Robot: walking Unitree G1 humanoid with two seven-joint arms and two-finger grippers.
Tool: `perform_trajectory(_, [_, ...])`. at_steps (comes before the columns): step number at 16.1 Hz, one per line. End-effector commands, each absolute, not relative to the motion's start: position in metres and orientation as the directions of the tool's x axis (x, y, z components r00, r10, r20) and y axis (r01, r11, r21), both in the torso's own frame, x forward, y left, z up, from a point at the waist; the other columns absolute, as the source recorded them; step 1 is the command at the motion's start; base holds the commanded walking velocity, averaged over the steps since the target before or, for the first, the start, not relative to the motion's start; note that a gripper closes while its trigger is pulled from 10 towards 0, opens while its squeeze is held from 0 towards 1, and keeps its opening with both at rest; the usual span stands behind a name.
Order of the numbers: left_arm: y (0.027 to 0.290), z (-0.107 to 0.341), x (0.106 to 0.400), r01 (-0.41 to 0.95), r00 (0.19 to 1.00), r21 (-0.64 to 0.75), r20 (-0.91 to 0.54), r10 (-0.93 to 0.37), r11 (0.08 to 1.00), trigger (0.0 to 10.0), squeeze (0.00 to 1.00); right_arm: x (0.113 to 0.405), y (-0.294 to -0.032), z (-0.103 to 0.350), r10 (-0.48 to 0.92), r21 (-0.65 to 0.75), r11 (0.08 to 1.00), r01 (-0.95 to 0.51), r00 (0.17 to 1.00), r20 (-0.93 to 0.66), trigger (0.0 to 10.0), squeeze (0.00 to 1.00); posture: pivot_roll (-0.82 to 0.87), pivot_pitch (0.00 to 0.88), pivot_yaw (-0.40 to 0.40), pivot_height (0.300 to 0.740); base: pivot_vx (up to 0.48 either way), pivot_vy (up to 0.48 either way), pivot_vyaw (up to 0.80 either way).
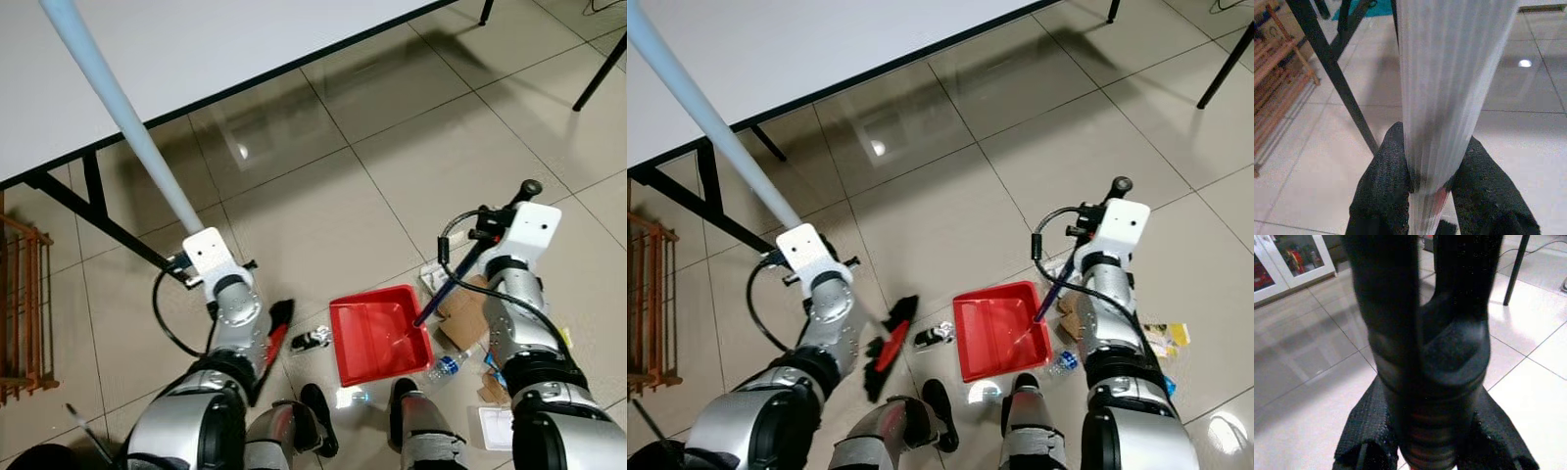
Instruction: Sweep floor
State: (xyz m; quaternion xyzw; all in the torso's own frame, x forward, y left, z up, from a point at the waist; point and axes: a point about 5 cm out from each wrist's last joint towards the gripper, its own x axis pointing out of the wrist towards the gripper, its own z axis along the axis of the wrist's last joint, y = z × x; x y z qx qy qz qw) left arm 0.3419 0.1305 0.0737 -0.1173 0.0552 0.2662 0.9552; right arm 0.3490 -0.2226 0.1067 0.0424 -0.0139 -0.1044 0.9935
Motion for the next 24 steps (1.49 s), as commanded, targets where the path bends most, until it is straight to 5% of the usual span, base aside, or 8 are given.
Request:
perform_trajectory(1, [0.126,0.070,0.341,-0.532,0.844,-0.223,-0.210,0.493,0.817,10.0,0.00,0.348,-0.210,0.098,-0.187,0.124,0.974,0.188,0.982,-0.017,10.0,0.00,-0.24,0.319,0.199,0.740,0.000,0.000,0.00])
perform_trajectory(14, [0.035,0.111,0.353,-0.376,0.923,-0.443,-0.250,0.291,0.813,10.0,0.00,0.346,-0.219,0.097,-0.216,0.128,0.968,0.218,0.976,-0.027,10.0,0.00,-0.25,0.313,0.194,0.740,0.000,0.000,0.00])
perform_trajectory(24, [-0.004,0.146,0.357,-0.318,0.946,-0.597,-0.257,0.200,0.737,10.0,0.00,0.347,-0.225,0.097,-0.232,0.123,0.964,0.235,0.972,-0.039,10.0,0.00,-0.25,0.300,0.189,0.740,0.000,0.000,0.00])
